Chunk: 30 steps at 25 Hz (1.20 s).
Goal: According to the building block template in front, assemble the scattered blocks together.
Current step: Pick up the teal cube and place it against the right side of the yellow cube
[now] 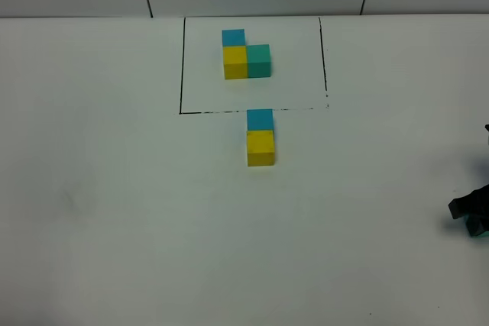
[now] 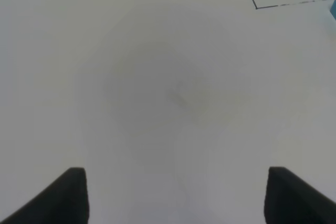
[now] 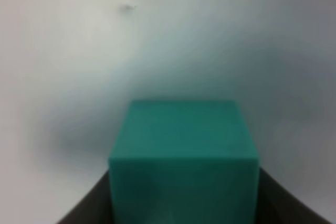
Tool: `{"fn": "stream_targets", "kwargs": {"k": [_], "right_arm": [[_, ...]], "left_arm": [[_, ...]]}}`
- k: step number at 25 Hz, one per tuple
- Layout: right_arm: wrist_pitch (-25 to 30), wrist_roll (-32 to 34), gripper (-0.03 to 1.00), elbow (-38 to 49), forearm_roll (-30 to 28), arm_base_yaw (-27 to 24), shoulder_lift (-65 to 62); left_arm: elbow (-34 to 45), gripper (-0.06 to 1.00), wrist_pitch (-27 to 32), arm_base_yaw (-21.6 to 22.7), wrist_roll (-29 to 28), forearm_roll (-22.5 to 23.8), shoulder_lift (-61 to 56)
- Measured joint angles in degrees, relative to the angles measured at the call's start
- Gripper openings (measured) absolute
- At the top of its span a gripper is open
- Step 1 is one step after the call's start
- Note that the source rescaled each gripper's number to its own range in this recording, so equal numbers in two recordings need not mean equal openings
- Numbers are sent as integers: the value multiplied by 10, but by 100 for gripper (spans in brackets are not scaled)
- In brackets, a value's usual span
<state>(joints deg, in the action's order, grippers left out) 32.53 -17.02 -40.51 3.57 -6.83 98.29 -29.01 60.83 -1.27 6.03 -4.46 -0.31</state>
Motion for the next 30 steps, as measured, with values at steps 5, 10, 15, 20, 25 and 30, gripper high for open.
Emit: {"fn": "stream_targets", "kwargs": {"k": [5,10,15,20,25,30], "right_arm": [[48,-100,2,-24,-36,42,-6],[99,-286,2,-110,-69,145,-15],[156,-385,2,-244,-79,255,32],[221,-395,2,-380,-106,321,137],[261,-403,2,-487,-112,350,221],[287,-406,2,-561,-104,360,284]], "left_arm": [[0,58,0,0,-1,0,0],[0,58,0,0,-1,0,0],[0,58,0,0,-1,0,0],[0,58,0,0,-1,0,0],[0,58,0,0,-1,0,0],[0,58,0,0,-1,0,0]]}}
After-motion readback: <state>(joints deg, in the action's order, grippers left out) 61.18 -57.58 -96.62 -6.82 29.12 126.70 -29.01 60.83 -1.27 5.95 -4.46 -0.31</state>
